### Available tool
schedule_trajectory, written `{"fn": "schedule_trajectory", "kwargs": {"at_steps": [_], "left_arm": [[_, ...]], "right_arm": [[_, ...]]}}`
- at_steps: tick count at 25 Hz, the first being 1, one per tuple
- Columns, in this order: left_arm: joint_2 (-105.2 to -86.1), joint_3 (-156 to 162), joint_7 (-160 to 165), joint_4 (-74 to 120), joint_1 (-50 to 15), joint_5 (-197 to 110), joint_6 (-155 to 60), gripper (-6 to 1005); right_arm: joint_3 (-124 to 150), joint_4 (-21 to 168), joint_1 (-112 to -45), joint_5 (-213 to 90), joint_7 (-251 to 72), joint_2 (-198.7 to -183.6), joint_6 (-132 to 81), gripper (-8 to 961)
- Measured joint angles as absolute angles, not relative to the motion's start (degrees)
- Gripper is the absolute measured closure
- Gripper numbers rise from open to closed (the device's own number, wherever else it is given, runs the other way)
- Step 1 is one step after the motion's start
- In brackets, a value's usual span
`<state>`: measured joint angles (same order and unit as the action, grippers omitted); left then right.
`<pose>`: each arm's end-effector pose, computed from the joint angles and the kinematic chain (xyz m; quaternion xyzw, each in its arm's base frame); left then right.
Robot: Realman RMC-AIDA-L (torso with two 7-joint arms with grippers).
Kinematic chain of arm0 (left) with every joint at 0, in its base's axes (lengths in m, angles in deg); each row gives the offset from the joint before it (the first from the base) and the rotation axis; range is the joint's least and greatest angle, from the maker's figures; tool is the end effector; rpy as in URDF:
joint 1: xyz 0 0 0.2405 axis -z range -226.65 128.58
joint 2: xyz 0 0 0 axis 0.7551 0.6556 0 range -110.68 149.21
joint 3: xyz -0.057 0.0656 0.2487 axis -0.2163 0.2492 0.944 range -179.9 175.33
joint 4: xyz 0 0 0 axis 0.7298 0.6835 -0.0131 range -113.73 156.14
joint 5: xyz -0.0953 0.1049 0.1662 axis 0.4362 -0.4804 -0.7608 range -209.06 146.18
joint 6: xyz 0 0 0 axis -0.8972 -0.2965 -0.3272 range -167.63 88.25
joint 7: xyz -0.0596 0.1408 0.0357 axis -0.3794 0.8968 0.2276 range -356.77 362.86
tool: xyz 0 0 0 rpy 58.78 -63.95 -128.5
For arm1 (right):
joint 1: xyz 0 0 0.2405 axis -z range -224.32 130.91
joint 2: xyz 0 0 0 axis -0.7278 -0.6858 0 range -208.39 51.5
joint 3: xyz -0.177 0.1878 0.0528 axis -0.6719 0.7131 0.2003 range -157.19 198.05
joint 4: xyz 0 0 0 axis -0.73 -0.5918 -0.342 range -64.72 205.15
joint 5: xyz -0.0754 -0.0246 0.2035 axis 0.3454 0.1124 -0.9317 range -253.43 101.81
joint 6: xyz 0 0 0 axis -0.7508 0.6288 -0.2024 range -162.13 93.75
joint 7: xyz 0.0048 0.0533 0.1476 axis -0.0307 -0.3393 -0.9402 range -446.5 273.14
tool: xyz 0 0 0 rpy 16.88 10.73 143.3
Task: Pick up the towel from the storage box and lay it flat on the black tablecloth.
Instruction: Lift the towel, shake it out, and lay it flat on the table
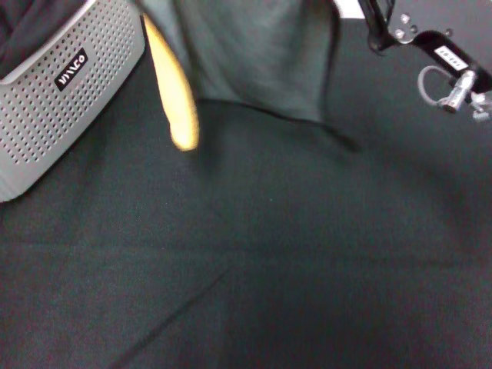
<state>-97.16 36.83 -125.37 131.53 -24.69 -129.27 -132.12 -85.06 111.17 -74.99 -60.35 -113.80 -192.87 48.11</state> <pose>-0.0930 0.3170 0.2025 -0.8956 -0.0811 -0.2832 0.3333 0.1184 0.3468 -0.0046 -0.7694 -0.1177 0.5598 0.2844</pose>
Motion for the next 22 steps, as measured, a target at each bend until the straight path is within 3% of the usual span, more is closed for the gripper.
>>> {"fn": "schedule_trajectory", "kwargs": {"at_steps": [4,6,8,16,22], "left_arm": [[-99.21,36.8,-120.3,121.7,-27.5,-126.6,-134.5,978],[-99.97,36.8,-117.0,116.7,-28.5,-125.8,-136.5,978],[-100.31,36.8,-113.4,111.3,-29.1,-125.3,-139.4,978],[-100.44,36.9,-102.6,96.8,-29.4,-125.0,-145.1,975],[-99.69,36.7,-98.8,92.5,-29.5,-124.9,-147.0,973]], "right_arm": [[-83.7,117.9,-73.7,-56.4,-120.3,-190.31,44.1,942],[-81.5,121.7,-73.3,-51.7,-124.4,-189.87,40.6,942],[-78.5,124.9,-73.0,-46.5,-128.0,-190.22,38.2,942],[-70.3,136.2,-71.6,-27.7,-139.0,-193.94,32.1,941],[-70.0,142.1,-70.7,-26.5,-140.3,-193.92,29.5,941]]}}
